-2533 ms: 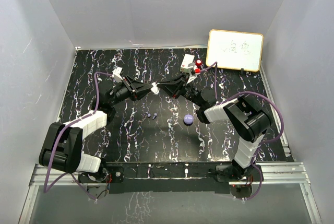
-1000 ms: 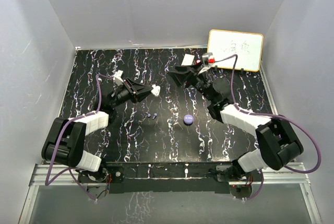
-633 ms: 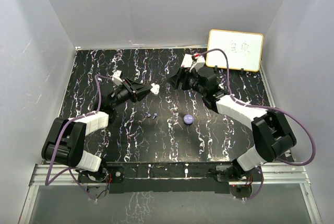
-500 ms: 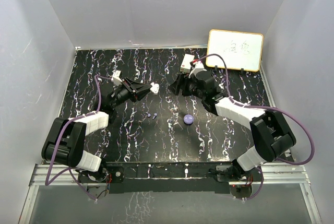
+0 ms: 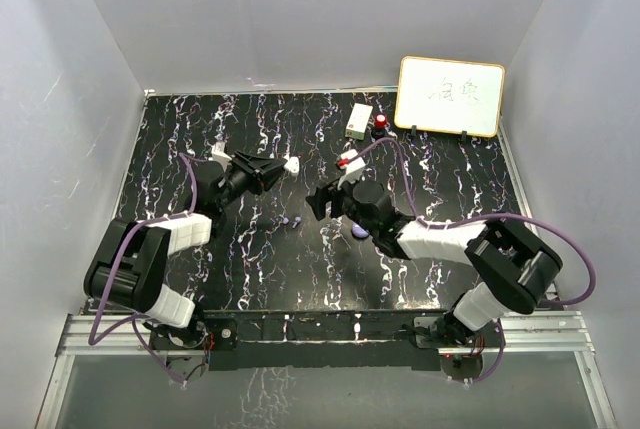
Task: Insert the wireless bluetooth earbuds into the charging case
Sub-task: Close the charging case.
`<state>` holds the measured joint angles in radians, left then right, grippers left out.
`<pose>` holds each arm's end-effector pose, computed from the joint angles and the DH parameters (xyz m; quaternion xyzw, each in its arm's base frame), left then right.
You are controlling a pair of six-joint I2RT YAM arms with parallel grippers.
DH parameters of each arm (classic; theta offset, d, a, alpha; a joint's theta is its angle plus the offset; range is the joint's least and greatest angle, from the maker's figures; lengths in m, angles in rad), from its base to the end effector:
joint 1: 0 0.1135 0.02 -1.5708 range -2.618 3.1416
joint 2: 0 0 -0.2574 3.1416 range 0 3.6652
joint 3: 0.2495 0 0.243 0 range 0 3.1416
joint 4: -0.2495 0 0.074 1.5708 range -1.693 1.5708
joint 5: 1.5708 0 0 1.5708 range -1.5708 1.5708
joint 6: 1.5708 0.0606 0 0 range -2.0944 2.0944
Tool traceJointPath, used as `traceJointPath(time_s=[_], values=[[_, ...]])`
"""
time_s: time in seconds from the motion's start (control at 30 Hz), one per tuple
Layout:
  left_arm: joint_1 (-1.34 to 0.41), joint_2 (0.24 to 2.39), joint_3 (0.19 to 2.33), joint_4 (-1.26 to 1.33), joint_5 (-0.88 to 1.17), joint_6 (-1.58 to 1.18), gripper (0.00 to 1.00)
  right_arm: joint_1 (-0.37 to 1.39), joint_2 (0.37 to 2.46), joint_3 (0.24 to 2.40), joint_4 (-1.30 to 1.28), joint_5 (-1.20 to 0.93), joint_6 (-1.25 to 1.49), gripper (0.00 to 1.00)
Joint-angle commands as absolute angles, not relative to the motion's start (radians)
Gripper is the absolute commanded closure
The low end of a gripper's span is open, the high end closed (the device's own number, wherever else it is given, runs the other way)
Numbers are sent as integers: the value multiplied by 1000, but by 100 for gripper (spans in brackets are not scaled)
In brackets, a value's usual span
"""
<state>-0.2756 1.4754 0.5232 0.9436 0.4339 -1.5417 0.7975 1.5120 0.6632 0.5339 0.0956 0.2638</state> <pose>0.2913 -0.1088 0.2116 -0.2881 0.6488 -0.6362 0.3022 0.2369 0.2344 0.1918 -0.1861 0.7871 0.2636 0.5257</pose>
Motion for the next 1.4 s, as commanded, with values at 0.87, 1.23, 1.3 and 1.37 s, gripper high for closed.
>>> traceJointPath(time_s=[0.87,1.23,1.3,1.37], values=[[-333,1536,501,1123,437,-1603,100,822,1735,740,1078,179,133,31],[-334,1521,498,1118,440,-1603,100,822,1770,751,1087,260,87,31],[-335,1516,496,1114,440,-1602,100,822,1765,743,1098,276,80,31],[-334,1511,497,1107,440,-1599,100,821,1761,732,1121,278,72,31]])
